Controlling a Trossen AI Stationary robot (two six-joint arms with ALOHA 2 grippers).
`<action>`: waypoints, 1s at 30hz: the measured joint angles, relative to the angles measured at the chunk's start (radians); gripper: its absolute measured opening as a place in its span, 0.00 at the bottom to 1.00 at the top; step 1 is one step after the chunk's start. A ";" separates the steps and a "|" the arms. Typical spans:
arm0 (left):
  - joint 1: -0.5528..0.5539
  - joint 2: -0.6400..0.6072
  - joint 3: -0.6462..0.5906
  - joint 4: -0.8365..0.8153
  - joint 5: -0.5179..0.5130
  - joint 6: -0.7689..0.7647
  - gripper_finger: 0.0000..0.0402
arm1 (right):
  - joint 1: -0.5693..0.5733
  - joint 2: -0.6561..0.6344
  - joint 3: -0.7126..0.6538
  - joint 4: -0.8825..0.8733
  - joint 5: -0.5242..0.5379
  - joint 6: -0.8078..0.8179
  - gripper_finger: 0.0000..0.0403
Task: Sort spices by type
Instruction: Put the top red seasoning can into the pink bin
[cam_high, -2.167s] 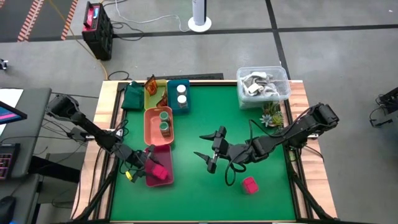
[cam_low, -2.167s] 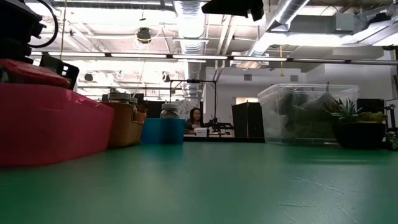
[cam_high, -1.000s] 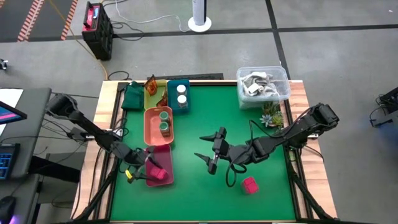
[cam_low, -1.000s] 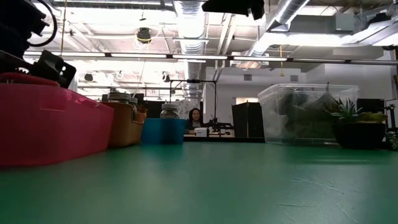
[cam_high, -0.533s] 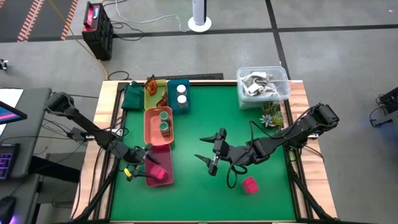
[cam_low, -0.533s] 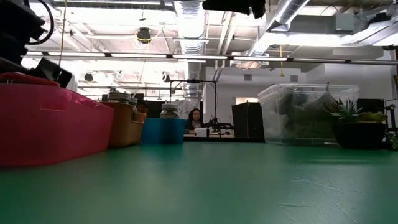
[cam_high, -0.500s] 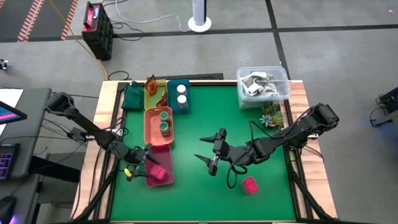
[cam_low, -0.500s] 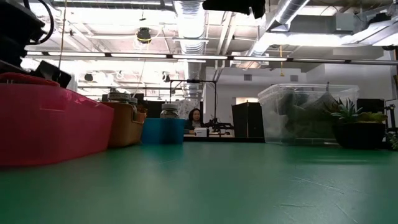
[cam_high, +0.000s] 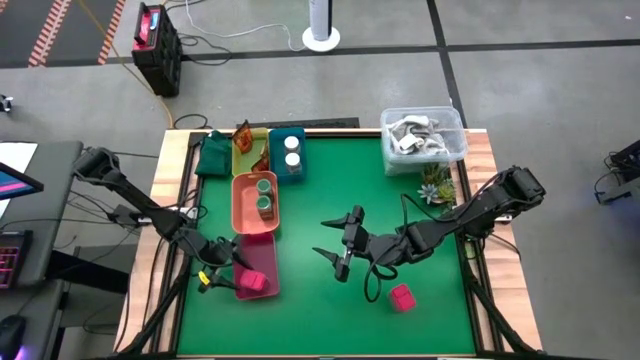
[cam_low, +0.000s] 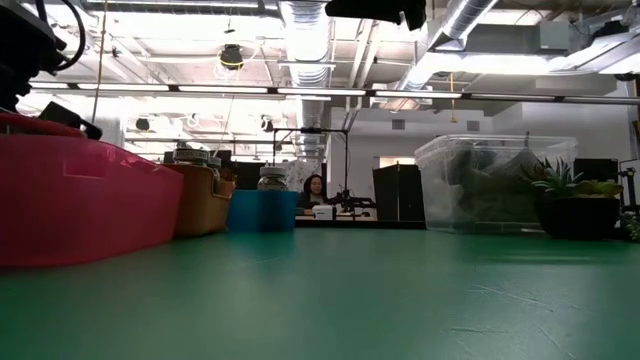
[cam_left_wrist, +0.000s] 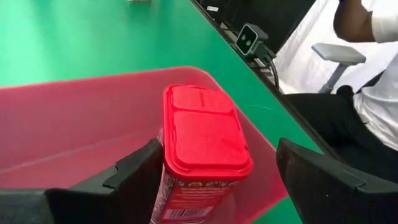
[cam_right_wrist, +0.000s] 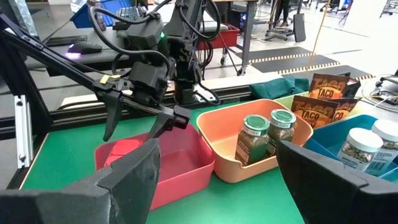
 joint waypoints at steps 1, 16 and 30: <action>0.000 0.000 0.000 0.000 0.007 -0.008 0.74 | 0.000 0.000 0.000 0.000 0.000 0.000 0.86; 0.000 0.000 0.000 0.001 0.128 -0.075 0.74 | 0.000 0.000 0.000 0.001 0.000 0.000 0.86; 0.016 -0.025 0.000 0.005 0.143 -0.050 0.74 | 0.000 0.000 0.000 -0.003 0.000 -0.004 0.86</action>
